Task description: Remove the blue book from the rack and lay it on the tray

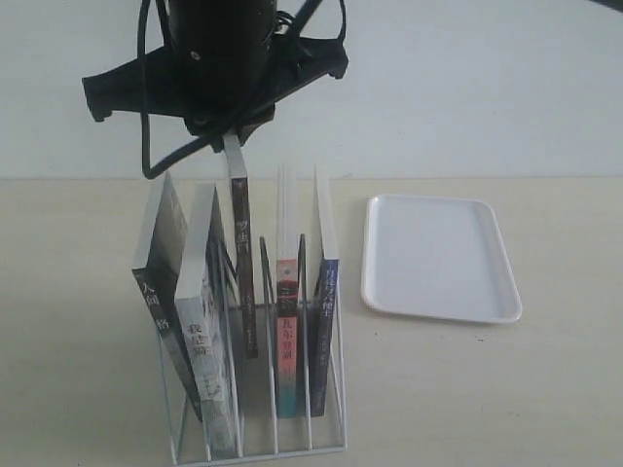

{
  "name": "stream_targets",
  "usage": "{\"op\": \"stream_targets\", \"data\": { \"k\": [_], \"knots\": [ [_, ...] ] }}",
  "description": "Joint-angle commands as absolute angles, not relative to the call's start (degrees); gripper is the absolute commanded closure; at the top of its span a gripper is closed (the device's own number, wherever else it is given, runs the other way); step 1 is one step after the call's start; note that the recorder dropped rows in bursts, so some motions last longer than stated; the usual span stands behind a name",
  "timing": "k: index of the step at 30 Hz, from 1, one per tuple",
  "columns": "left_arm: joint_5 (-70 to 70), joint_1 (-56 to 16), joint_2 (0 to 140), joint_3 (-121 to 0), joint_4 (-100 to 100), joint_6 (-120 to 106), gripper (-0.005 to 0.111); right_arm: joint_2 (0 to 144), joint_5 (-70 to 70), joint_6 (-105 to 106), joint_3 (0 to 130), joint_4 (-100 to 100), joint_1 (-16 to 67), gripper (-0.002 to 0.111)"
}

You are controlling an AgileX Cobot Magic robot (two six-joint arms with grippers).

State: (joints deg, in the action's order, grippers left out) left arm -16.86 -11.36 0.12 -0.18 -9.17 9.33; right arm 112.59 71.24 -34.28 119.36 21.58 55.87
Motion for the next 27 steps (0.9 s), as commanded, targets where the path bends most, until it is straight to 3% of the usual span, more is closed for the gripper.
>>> {"op": "stream_targets", "data": {
  "k": [1,10,17,27],
  "knots": [
    [-16.8,-11.19,0.0,0.0,-9.01,9.11,0.103,111.62,69.96,-33.91,117.05,20.14,55.94,0.108],
    [-16.8,-11.19,0.0,0.0,-9.01,9.11,0.103,111.78,69.96,-40.07,108.5,22.3,55.94,0.106],
    [-16.8,-11.19,0.0,0.0,-9.01,9.11,0.103,111.8,69.39,-39.7,108.5,22.3,55.94,0.06],
    [-16.8,-11.19,0.0,0.0,-9.01,9.11,0.103,108.53,69.96,-35.37,111.39,23.56,55.94,0.064]
  ]
}}
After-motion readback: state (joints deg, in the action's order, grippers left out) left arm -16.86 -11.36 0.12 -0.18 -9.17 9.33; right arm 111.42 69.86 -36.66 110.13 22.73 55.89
